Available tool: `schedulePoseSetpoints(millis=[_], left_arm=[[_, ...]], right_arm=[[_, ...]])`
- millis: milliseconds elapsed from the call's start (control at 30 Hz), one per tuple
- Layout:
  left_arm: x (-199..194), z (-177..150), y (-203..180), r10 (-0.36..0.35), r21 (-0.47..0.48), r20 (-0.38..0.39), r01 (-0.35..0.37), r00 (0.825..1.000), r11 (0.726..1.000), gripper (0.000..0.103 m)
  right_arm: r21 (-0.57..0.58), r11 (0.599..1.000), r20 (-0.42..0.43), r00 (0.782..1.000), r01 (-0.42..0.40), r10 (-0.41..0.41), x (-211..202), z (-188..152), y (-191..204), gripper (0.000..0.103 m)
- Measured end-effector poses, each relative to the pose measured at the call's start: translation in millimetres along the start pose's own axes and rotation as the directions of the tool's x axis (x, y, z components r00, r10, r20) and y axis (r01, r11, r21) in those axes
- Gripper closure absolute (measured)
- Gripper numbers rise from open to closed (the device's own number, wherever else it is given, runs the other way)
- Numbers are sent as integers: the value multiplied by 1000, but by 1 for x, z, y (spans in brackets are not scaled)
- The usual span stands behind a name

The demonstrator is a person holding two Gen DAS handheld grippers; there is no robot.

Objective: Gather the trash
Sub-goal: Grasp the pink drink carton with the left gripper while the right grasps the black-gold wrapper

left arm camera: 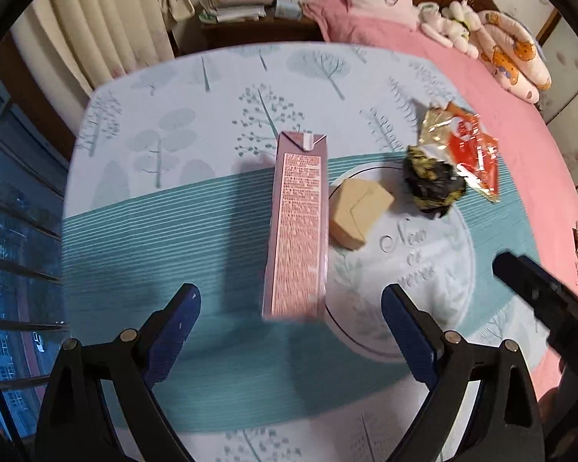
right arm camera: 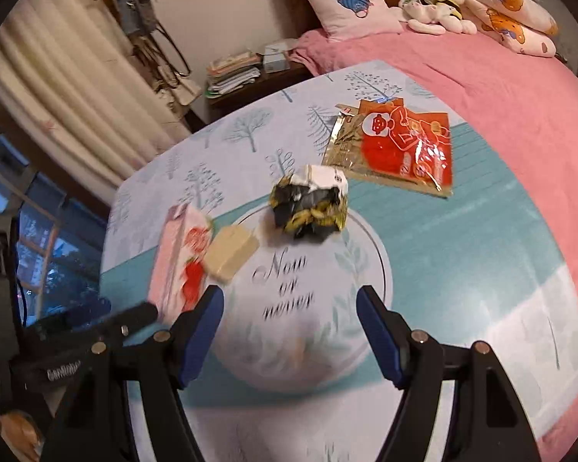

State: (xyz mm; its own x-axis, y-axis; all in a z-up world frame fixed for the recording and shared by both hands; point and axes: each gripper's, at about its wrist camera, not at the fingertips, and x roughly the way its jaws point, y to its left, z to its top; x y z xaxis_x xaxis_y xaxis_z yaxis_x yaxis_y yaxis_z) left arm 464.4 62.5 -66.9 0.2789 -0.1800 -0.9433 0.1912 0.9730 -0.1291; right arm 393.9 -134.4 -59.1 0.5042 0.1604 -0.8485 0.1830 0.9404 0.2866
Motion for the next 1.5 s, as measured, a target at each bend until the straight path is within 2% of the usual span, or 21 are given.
schedulePoseSetpoints(millis=[200,467,633,700,733,833,1033,1300,1500], left_arm=[[36,14,2,11,9,-52,-11,999,1000,11],[67,32,6,-16,6,-118,17,993,1000,40],[75,36,4,-23,23,-128,26,992,999,65],[74,35,4,-28,25,-124,31,992,999,65],[74,34,4,-29,21,-120,32,992,999,66],[69,32,4,-28,16,-109,30,994,999,66],[48,25,0,-21,13,-78,22,997,1000,66],[-5,1,-16,-15,3,-6,15,1000,1000,66],[-58,-34,-28,-7,-25,60,8,998,1000,66]], right_arm=[[-8,999,-12,999,47,-47,39,31,5,31],[-32,992,-43,992,121,-123,81,58,5,31],[-51,990,-49,990,129,-132,97,63,5,31],[-58,990,-35,991,127,-130,99,63,6,32],[-70,990,-36,991,125,-128,99,62,7,37],[-96,989,-38,993,109,-113,98,58,10,41],[-98,993,-30,997,69,-72,82,49,10,43],[-73,997,24,1000,-10,12,27,33,6,43],[-92,993,46,996,-77,81,-22,8,-2,43]])
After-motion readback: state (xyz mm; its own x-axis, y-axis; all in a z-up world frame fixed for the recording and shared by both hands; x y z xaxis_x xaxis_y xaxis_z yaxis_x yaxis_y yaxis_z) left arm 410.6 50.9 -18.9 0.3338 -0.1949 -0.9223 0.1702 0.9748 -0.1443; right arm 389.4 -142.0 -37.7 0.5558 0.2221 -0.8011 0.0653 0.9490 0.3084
